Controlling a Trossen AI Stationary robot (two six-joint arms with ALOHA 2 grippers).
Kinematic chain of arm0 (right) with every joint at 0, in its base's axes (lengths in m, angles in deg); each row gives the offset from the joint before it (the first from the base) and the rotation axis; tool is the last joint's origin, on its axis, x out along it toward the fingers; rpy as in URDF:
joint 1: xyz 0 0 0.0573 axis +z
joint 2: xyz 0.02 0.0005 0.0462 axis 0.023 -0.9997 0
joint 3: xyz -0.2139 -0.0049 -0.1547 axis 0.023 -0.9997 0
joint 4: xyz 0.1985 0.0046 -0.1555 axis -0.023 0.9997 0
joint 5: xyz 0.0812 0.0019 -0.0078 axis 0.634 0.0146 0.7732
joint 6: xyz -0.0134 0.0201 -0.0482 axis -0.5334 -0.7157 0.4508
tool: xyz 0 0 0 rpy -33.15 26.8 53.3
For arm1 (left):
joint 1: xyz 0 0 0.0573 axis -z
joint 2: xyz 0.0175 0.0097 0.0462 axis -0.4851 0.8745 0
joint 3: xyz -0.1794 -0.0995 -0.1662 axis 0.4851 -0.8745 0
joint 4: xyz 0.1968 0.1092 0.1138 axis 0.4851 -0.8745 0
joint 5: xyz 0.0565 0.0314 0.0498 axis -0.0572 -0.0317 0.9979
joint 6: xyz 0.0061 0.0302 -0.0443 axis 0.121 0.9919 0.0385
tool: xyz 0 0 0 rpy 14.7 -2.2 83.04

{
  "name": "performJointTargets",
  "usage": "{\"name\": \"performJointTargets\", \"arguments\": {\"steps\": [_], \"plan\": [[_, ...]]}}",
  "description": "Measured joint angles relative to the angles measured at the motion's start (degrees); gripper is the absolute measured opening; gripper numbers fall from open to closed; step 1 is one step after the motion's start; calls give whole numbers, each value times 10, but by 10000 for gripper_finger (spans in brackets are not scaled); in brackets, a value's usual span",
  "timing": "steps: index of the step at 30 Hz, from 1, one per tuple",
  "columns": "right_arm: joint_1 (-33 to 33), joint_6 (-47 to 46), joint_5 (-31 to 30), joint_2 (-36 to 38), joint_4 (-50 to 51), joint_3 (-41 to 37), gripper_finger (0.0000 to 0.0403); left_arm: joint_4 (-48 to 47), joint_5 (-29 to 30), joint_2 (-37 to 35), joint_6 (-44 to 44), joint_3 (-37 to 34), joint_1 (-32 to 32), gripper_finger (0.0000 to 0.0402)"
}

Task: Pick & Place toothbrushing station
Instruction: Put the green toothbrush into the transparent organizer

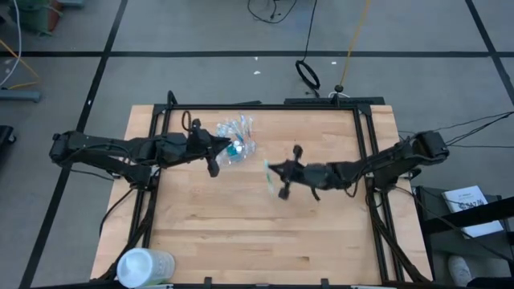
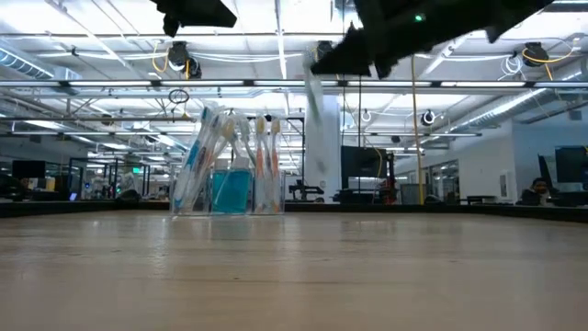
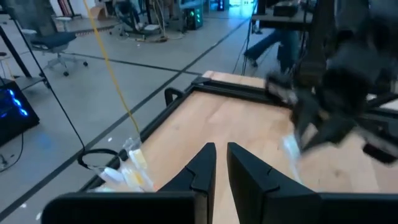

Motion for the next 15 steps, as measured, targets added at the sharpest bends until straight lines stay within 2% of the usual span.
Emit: {"name": "performJointTargets", "arguments": {"steps": [3, 6, 12, 15], "plan": [[-30, 85, 2, 1, -86, 0, 0, -6, 0, -1, 5, 0, 0, 44], [-68, 129, 36, 0, -121, 0, 0, -15, 0, -3, 4, 0, 0, 44], [-138, 110, 138, -1, -172, 1, 0, -44, 0, 1, -1, 0, 0, 44], [-154, 99, 152, -8, -174, 0, 0, -48, -1, 1, -15, 0, 0, 44]]}}
